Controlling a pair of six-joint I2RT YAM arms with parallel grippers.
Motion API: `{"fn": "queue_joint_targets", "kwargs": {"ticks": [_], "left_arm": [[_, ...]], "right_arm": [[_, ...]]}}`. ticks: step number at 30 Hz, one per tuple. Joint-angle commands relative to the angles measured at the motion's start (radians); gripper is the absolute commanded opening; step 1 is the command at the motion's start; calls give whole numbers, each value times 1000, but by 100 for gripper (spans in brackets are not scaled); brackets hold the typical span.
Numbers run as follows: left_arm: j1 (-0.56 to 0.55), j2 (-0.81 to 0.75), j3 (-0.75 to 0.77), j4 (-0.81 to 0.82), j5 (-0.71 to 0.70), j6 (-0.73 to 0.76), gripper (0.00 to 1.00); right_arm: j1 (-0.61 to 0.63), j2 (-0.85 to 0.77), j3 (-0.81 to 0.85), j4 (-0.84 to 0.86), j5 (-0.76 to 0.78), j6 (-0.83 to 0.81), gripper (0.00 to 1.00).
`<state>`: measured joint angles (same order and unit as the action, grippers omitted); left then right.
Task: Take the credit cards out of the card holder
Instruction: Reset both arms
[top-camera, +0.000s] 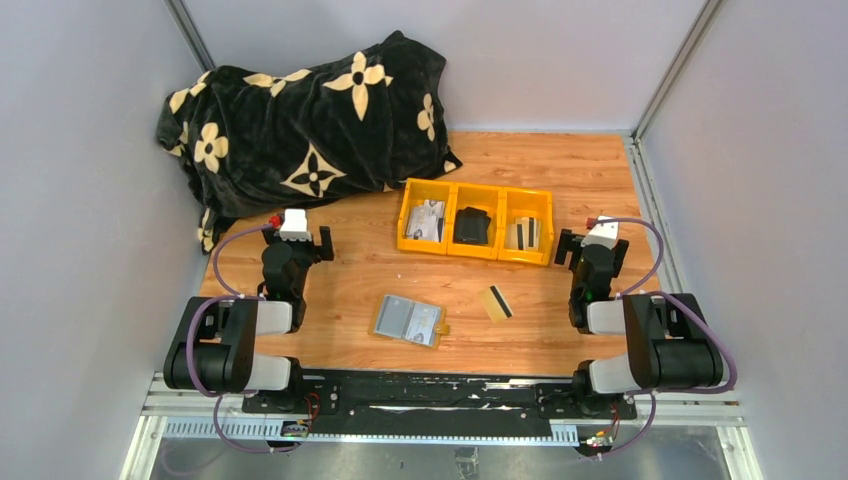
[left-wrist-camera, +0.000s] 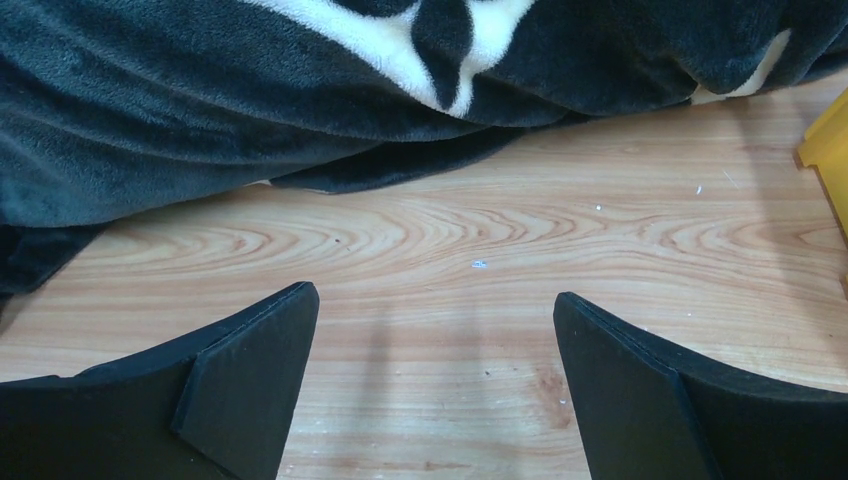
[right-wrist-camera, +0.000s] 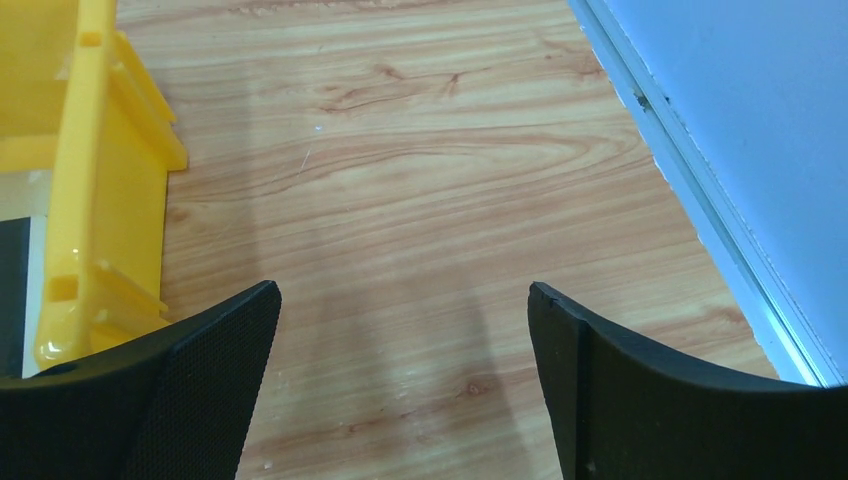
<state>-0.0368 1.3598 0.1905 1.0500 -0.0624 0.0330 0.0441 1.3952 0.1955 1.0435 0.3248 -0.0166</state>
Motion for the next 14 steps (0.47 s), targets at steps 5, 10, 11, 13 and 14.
{"fn": "queue_joint_targets", "kwargs": {"ticks": [5, 10, 11, 13, 14], "left_arm": [[-5, 10, 8, 13, -23, 4, 100], [-5, 10, 12, 4, -8, 13, 100], [-5, 10, 12, 4, -8, 13, 100], [-5, 10, 13, 4, -8, 13, 100], [-5, 9, 11, 6, -8, 11, 100]], "right_arm": [[11, -10, 22, -32, 6, -28, 97], [11, -10, 22, -34, 6, -28, 97], [11, -10, 22, -34, 6, -28, 97], [11, -10, 22, -34, 6, -28, 97], [11, -10, 21, -34, 6, -28, 97]]}}
